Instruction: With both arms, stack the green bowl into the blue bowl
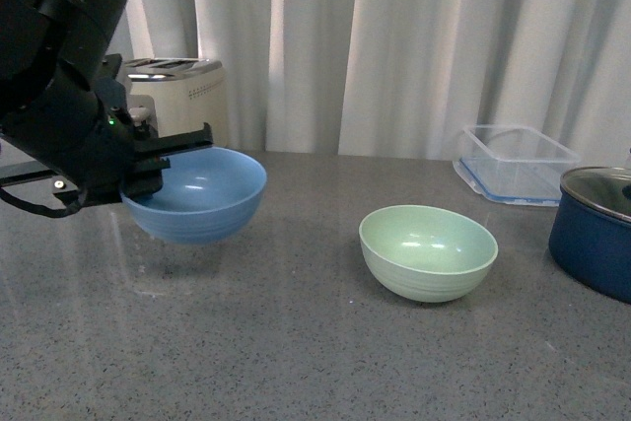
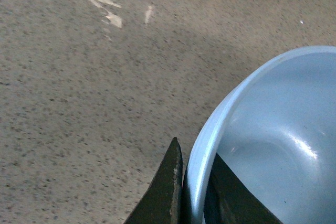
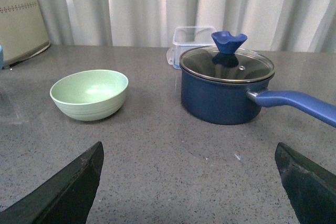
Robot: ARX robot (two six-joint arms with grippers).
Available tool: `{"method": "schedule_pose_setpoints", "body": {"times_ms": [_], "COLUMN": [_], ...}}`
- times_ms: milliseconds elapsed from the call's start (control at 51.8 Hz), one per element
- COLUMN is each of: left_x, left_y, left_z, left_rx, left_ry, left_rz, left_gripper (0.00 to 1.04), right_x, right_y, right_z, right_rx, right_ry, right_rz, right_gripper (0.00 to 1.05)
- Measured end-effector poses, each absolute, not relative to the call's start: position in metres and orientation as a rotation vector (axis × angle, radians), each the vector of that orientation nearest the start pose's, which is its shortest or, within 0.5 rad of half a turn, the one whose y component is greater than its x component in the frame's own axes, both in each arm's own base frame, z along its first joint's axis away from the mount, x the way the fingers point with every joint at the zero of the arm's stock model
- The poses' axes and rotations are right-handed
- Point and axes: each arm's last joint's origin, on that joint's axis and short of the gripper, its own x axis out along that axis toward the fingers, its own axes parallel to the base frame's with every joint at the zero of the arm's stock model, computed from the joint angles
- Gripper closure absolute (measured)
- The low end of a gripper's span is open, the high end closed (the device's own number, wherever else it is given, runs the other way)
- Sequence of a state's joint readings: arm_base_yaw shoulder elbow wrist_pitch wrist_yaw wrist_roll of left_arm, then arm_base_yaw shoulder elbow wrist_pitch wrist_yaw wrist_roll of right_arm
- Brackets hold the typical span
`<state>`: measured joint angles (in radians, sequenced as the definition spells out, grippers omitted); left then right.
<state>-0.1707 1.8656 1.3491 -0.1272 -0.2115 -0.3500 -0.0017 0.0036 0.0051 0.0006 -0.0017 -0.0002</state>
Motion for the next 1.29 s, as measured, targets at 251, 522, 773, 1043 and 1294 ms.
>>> {"method": "schedule_pose_setpoints", "body": {"times_ms": [251, 522, 773, 1043, 1294], "left_x": [0.419, 0.435, 0.442, 0.444, 0.444], "left_y": [-0.093, -0.115, -0.133, -0.137, -0.135], "left_z": [0.222, 0.198, 0.196, 0.187, 0.180], "left_rx": [-0.203, -0.191, -0.184, -0.159, -0.162], "left_ry": [0.630, 0.672, 0.670, 0.699, 0.728], "left_rz": [0.110, 0.080, 0.043, 0.069, 0.099], "left_gripper": [0.99, 0.99, 0.99, 0.99, 0.61], "right_x": [0.098, 0.098, 0.098, 0.098, 0.098], "right_y": [0.000, 0.000, 0.000, 0.000, 0.000], "right_z": [0.165, 0.165, 0.165, 0.165, 0.165], "right_rx": [0.000, 0.000, 0.000, 0.000, 0.000], "right_ry": [-0.002, -0.002, -0.002, -0.002, -0.002], "right_rz": [0.000, 0.000, 0.000, 0.000, 0.000], "right_gripper": [0.10, 0.10, 0.10, 0.10, 0.10]}}
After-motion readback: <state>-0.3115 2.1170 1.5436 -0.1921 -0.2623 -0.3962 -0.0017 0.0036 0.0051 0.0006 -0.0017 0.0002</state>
